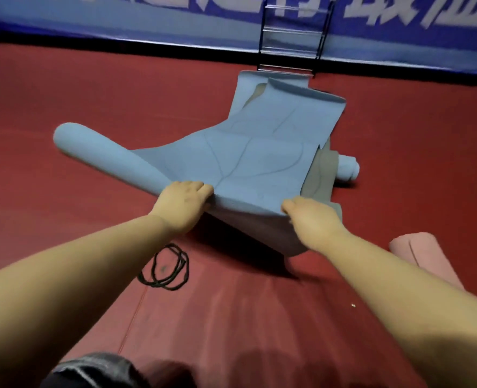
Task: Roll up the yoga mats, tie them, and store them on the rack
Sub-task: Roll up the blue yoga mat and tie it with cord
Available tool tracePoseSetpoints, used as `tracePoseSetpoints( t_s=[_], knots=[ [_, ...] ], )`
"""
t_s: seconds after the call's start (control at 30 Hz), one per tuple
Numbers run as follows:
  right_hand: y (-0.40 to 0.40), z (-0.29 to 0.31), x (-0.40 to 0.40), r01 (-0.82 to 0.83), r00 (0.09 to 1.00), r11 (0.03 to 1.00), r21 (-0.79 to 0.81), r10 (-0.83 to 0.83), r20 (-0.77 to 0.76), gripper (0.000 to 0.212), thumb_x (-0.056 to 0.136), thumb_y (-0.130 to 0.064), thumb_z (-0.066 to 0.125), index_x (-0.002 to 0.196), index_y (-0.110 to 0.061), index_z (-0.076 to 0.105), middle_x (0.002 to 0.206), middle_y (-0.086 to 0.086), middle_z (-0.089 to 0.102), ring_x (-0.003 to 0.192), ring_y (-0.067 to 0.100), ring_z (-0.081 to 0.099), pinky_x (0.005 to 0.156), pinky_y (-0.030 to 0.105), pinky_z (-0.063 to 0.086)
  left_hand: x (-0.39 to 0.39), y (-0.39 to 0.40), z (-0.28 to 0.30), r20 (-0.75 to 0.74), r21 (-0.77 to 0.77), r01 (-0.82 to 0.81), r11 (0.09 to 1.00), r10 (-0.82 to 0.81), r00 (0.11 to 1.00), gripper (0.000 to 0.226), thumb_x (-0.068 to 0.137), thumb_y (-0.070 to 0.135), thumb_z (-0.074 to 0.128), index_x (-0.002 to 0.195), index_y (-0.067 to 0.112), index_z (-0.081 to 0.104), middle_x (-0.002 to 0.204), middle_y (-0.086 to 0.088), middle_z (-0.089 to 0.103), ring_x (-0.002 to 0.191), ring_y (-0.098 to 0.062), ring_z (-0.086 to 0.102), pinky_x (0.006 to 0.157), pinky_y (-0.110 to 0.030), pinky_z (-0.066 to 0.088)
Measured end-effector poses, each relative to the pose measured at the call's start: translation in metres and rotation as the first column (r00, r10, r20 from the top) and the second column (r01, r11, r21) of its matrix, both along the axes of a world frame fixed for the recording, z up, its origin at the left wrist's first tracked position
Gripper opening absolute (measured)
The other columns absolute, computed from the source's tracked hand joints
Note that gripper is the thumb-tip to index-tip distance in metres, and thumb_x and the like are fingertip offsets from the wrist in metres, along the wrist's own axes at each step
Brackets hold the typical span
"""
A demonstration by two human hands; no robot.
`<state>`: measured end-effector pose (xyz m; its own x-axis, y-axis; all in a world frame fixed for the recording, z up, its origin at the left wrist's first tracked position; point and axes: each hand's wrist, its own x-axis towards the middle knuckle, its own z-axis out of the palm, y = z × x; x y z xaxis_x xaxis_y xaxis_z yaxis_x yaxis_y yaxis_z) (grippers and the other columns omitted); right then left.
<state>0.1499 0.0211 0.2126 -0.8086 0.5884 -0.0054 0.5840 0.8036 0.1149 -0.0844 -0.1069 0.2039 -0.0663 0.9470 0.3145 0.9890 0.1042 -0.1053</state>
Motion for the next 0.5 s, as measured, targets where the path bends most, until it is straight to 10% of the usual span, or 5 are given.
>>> tracePoseSetpoints(
  t_s=[0.23,0.37,0.5],
  knots=[
    [0.0,0.096,0.04,-0.085,0.996,0.947,0.31,0.09,-0.004,0.029,0.086,0.004,0.044,0.114,-0.005,0.046,0.104,0.016,0.047,0.089,0.031,0.048,0.061,0.036,0.024,0.052,-0.017,0.03,0.018,0.183,0.02,0.983,-0.024,1.0,0.017,0.079,0.018,0.046,0.077,0.007,0.059,0.063,-0.01,0.053,0.053,-0.031,0.053,0.045,-0.034,0.038],
    [-0.005,0.13,0.056,-0.184,0.976,0.884,0.431,0.217,-0.029,0.04,0.046,0.018,0.069,0.081,0.001,0.058,0.066,0.018,0.049,0.052,0.027,0.04,0.05,0.029,0.017,0.068,-0.024,0.061,0.137,0.203,0.02,0.979,-0.048,0.989,0.028,0.085,0.031,0.045,0.083,0.006,0.059,0.073,-0.013,0.061,0.066,-0.034,0.06,0.055,-0.037,0.045],
    [-0.01,0.156,0.074,-0.139,0.989,0.862,0.488,0.15,0.016,0.029,0.082,0.004,0.053,0.107,-0.009,0.052,0.097,0.014,0.053,0.09,0.032,0.055,0.064,0.034,0.024,0.097,-0.032,0.075,0.268,0.176,-0.013,0.984,-0.035,0.963,0.019,0.09,0.024,0.059,0.098,0.007,0.057,0.094,-0.014,0.063,0.09,-0.033,0.058,0.073,-0.038,0.04]
  ],
)
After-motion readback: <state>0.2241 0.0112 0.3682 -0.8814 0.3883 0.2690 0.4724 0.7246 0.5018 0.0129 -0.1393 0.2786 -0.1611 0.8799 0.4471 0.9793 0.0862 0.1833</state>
